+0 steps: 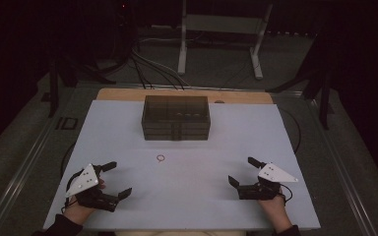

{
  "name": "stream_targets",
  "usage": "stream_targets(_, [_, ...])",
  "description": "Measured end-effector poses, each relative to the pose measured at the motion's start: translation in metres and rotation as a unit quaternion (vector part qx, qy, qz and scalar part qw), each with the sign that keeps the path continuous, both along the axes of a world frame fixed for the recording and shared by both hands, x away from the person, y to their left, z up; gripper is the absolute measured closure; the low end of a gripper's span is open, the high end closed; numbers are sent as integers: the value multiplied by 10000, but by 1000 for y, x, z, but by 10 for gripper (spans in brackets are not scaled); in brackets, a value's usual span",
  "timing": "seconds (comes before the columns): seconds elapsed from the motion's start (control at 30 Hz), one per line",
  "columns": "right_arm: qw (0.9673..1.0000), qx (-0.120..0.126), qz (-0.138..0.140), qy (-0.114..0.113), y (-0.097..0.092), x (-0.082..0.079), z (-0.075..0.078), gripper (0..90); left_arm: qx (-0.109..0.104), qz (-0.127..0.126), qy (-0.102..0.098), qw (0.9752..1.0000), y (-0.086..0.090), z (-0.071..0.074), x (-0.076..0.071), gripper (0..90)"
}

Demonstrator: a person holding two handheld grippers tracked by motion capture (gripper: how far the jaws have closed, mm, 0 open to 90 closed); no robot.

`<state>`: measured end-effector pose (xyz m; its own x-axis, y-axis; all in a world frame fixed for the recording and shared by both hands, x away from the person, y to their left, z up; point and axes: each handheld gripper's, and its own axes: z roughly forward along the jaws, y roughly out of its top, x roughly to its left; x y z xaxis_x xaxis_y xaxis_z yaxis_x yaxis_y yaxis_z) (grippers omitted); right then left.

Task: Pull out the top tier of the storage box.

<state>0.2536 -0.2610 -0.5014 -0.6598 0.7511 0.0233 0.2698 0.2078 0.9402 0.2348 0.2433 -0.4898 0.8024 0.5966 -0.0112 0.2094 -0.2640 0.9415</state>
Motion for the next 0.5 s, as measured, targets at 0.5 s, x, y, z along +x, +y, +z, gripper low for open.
stream_targets(0.5, [10000, 11, -4, -68, 0, -3, 2, 14, 244, -133, -118, 9995, -11, 22, 14, 0])
